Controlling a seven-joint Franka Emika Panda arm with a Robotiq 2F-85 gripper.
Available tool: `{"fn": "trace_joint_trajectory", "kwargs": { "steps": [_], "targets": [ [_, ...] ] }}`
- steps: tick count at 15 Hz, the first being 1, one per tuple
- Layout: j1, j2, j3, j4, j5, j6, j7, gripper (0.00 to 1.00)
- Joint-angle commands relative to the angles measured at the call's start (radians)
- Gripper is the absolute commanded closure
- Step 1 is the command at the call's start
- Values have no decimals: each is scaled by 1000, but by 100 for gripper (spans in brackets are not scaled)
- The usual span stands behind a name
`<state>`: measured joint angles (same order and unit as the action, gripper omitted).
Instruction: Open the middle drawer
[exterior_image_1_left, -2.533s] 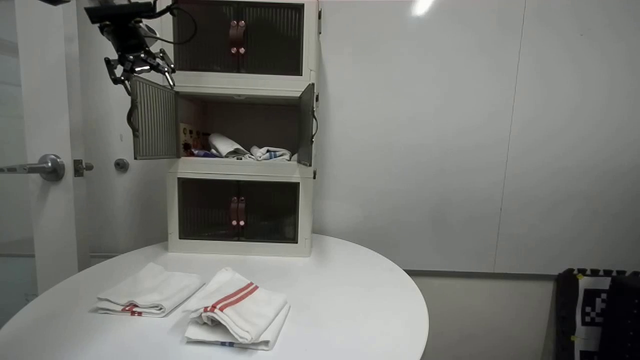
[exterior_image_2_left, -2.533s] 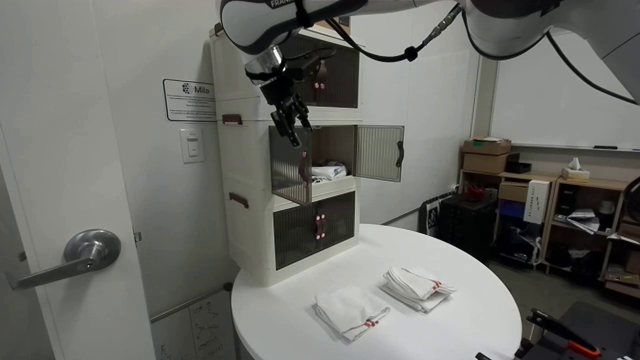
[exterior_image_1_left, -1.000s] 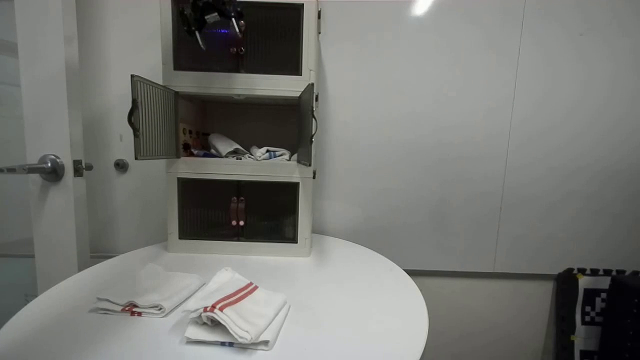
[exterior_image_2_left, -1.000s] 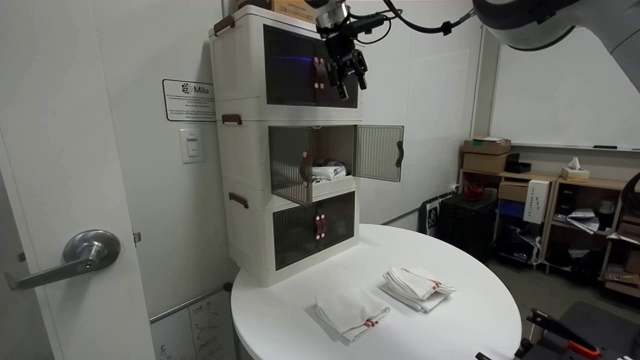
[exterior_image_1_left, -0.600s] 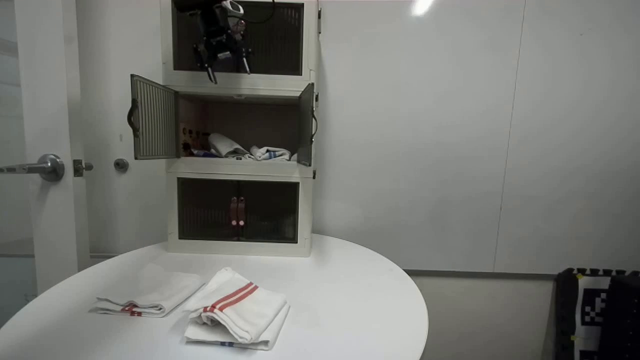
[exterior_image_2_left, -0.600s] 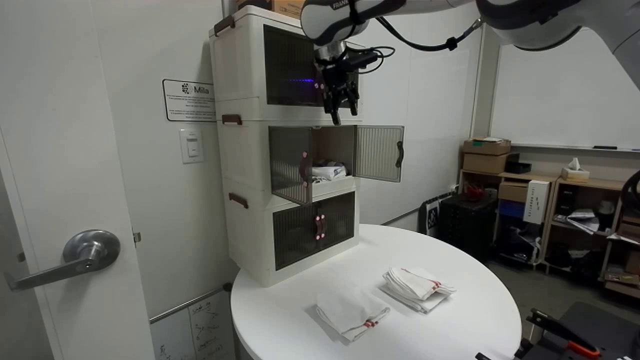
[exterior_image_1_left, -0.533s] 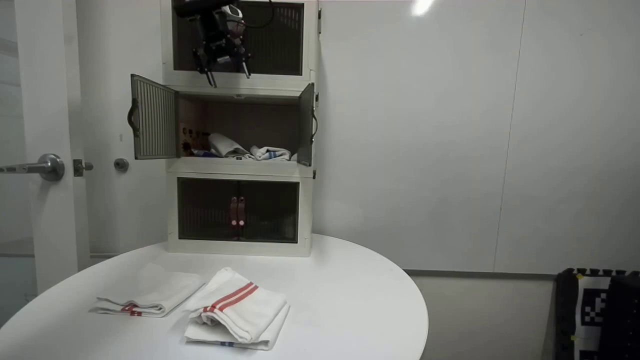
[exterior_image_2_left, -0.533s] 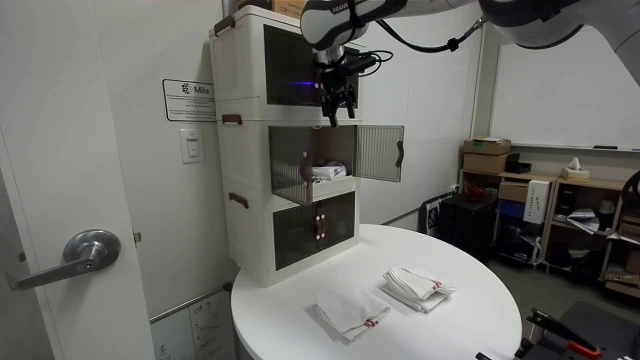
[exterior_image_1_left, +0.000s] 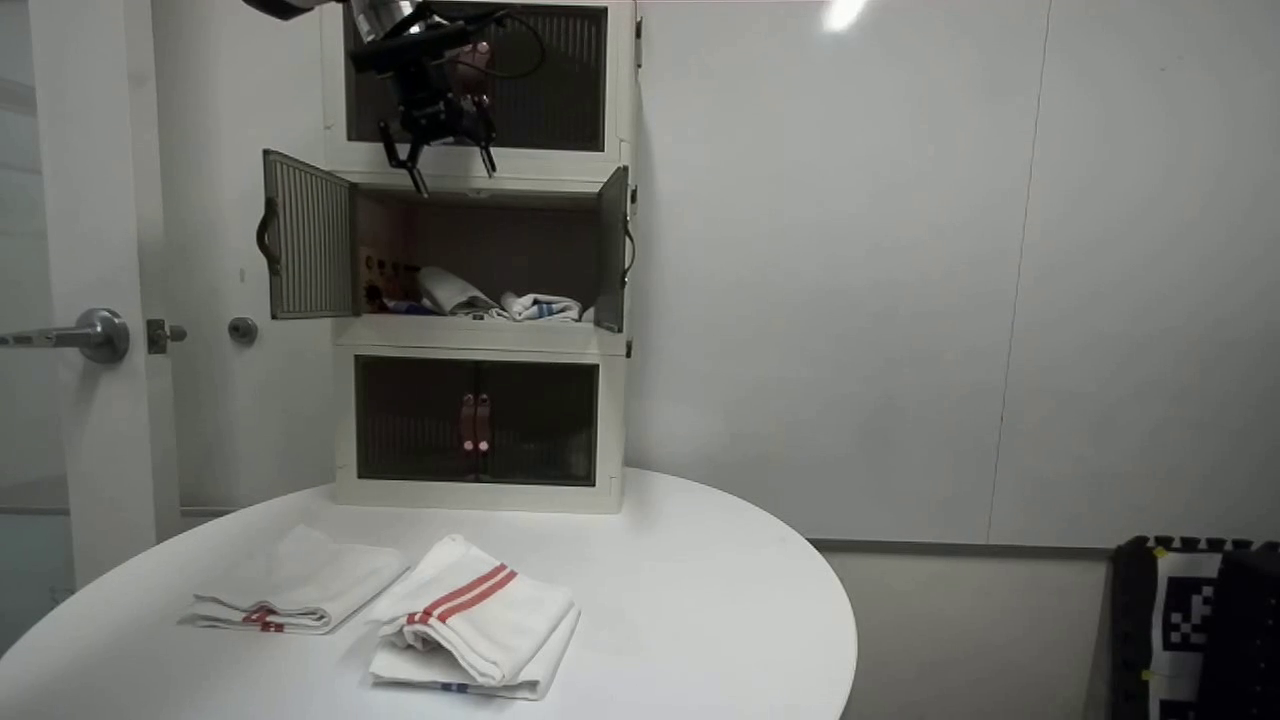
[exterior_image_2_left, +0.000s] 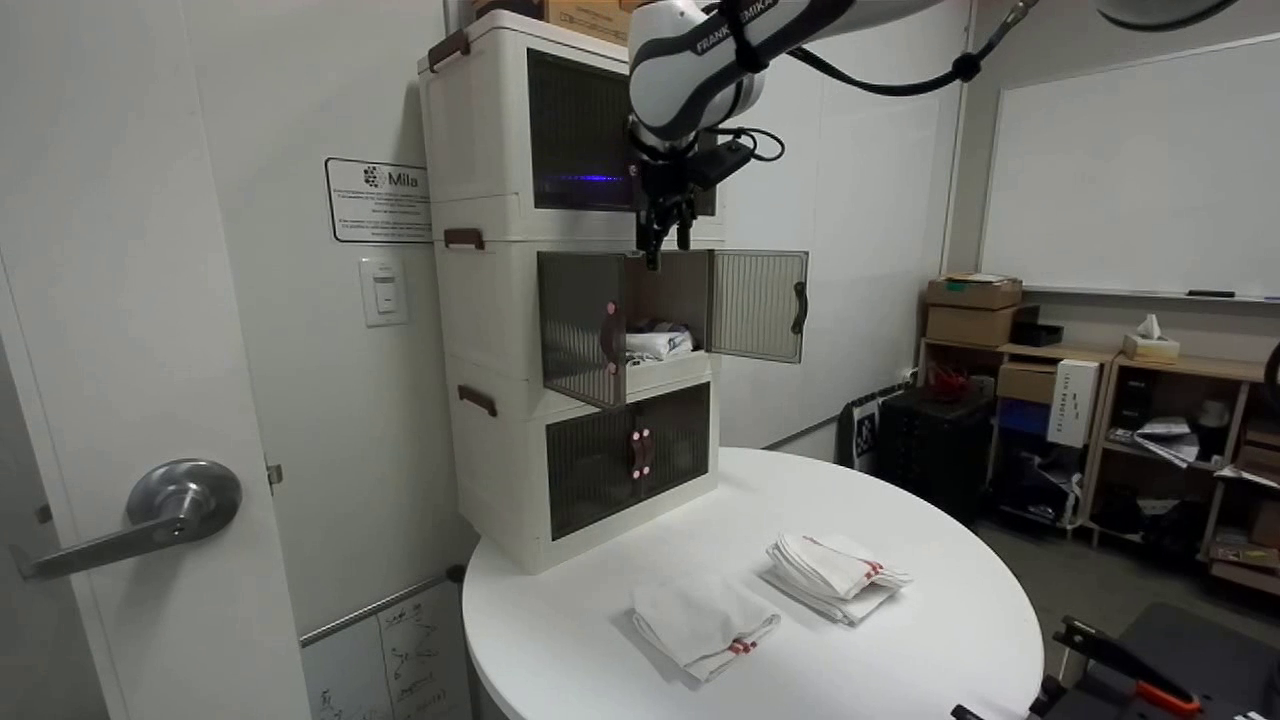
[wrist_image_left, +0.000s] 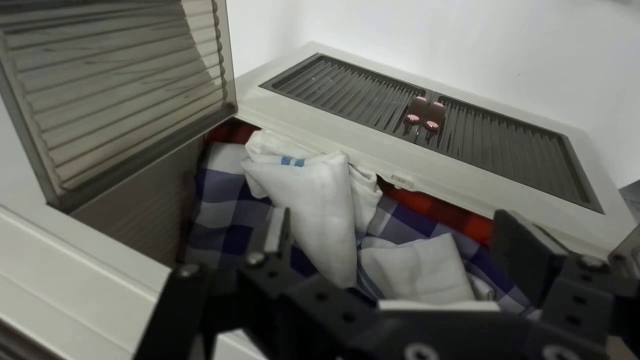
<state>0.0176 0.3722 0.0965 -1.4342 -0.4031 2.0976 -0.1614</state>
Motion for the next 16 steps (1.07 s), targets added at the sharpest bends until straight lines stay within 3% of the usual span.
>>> {"fn": "trace_joint_trajectory", "kwargs": {
  "steps": [1,6,11,16],
  "targets": [
    [-40,-158,-26,-244,131,87,-30,0],
    [-62,-259,-56,-419,265,91,-32,0],
    [-35,-335,-63,-532,211,121,6,0],
    [-16,-311,-63,-500,203,85,-13,0]
  ]
}}
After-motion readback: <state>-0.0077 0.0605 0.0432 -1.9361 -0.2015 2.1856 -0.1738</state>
